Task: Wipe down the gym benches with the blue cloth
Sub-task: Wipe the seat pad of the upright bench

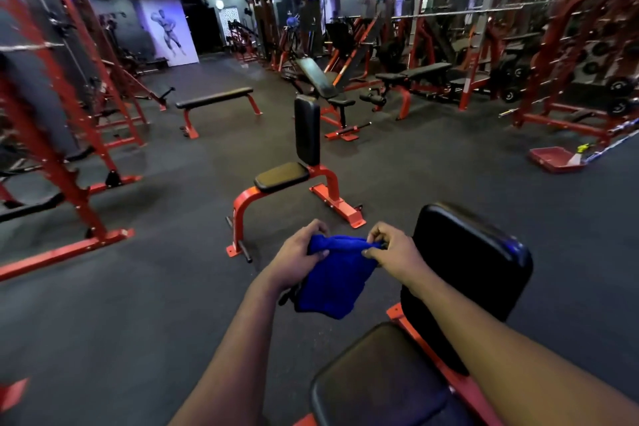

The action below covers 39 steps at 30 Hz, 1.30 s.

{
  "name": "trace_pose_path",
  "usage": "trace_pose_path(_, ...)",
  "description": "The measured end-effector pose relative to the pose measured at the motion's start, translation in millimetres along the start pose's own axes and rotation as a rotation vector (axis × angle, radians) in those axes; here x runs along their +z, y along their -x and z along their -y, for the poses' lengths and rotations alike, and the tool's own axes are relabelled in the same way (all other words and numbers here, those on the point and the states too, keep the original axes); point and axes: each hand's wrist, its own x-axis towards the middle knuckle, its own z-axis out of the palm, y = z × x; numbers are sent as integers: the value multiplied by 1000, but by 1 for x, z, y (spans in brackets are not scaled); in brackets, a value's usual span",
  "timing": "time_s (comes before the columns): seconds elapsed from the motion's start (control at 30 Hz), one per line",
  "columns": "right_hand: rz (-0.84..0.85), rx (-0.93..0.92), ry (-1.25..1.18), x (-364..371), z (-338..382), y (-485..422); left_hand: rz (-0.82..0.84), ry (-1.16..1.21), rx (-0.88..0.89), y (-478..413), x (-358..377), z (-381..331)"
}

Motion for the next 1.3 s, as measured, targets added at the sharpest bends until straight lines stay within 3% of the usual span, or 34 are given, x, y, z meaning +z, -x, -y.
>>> trace_pose_path(0.17, 44, -40, 60, -23, 80, 54, -9, -1, 9, 51, -65, -40)
trace_pose_path(0.43, 26, -130, 133, -26, 127, 135, -36, 43, 30, 151, -105, -58)
trace_pose_path(0.73, 192, -232, 182, 0, 155, 230, -303, -45, -92, 289, -117, -70)
trace_pose_path(1.03, 381, -374, 58, 88, 222, 295, -499, -27, -215, 419, -171, -41)
trace_pose_path(1.3, 459, -416, 53, 208, 297, 296, -543, -187, -301, 474, -253, 51)
